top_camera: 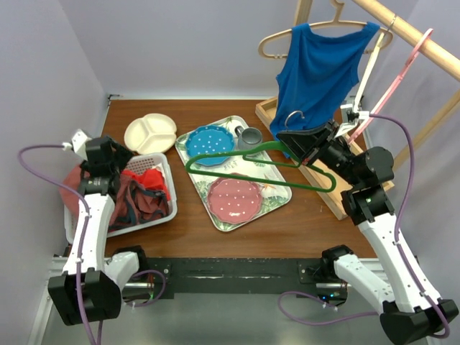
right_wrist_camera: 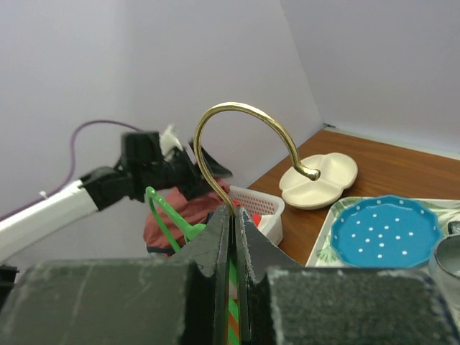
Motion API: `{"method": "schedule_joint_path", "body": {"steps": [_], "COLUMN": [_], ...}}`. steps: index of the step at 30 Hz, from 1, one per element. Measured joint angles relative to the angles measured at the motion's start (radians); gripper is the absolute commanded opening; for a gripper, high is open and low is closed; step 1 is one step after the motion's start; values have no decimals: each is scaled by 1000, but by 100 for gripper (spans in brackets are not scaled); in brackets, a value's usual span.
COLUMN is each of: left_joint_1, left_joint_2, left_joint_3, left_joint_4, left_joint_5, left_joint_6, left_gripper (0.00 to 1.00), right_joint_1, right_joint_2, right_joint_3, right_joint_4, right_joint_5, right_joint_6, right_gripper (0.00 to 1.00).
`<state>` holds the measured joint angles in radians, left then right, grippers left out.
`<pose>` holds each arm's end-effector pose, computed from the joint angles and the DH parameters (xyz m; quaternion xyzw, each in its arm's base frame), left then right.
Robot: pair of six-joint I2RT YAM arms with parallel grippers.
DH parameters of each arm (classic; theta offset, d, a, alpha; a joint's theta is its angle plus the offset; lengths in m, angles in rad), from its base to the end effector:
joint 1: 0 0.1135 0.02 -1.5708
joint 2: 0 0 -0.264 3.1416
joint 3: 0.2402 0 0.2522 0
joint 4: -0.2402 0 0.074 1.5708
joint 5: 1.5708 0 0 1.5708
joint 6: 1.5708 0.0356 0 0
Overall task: Remove the tank top from the hanger
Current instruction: Place the tank top in the bin.
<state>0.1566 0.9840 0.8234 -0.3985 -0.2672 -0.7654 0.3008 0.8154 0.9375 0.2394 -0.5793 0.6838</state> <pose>0.2129 0.0431 0.2959 -0.4435 0.7478 -0.0328 0.4931 0.1584 0.0695 0.4318 -0.1270 0.5796 0.5157 0.6181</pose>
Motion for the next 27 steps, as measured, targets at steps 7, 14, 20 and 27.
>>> {"method": "schedule_joint_path", "body": {"steps": [7,14,20,27], "left_joint_1": [3,98,109,111], "left_joint_2": [-32,29,205,250], "left_joint_3": [167,-6,-272,-170], "left_joint_4": [-137,-195,-4,-56], "left_joint_5": [-230,-377,-298,-288], "left_joint_6": [24,-70,-187,-226], "left_gripper": [65,63,63,75], "right_joint_1": [0,0,0,0], "right_joint_2": [0,0,16,40], "right_joint_3": [10,18,32,93], "right_joint_4": [-44,-69,-95,-150], "right_joint_5": [6,8,8,12], "right_joint_6": [-19,-38,-53,-81], "right_gripper": [0,0,0,0]}}
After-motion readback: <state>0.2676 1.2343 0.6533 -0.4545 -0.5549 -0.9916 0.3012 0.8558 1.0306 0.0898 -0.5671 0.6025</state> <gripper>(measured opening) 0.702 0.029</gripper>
